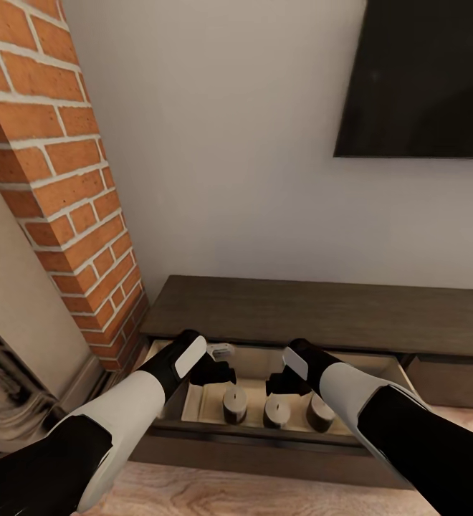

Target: Place each of the two pumpkins and all three candles from the living room inside a cabinet in the living room (use any cabinet), then make sure every cabinet is closed, and position the cauldron so it is next to a table in the living room.

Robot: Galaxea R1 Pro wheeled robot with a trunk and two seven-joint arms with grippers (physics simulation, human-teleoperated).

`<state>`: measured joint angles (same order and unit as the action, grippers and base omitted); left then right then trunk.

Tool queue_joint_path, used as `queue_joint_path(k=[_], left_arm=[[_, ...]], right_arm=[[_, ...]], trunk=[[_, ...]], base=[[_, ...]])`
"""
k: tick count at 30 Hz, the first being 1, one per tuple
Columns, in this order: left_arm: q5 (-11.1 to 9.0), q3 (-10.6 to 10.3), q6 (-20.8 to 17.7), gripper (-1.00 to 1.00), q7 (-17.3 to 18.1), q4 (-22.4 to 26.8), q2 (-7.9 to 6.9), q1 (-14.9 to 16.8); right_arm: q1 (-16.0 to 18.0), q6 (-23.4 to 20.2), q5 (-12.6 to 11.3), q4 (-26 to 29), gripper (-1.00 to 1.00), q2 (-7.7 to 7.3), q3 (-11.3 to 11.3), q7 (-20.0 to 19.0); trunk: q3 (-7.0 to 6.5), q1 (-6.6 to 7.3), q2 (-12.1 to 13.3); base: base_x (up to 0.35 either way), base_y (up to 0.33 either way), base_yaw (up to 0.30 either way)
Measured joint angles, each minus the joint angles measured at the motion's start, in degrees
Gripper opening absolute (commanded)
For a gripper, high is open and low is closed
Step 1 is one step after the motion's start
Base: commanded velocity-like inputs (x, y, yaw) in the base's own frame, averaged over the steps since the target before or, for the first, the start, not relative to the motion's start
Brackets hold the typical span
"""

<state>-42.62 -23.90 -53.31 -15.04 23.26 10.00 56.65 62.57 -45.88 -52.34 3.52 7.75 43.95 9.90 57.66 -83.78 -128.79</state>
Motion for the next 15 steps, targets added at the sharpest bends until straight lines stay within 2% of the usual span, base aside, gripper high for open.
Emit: queue_joint_path(k=[15], left_arm=[[0.0, 0.0, -0.1, 1.0, 0.1, 0.0, 0.0, 0.0]], right_arm=[[0.0, -0.1, 0.0, 0.1, 1.0, -0.06, 0.0, 0.0]], trunk=[[-2.69, 3.3, 6.0]], base=[[0.0, 0.0, 0.0]])
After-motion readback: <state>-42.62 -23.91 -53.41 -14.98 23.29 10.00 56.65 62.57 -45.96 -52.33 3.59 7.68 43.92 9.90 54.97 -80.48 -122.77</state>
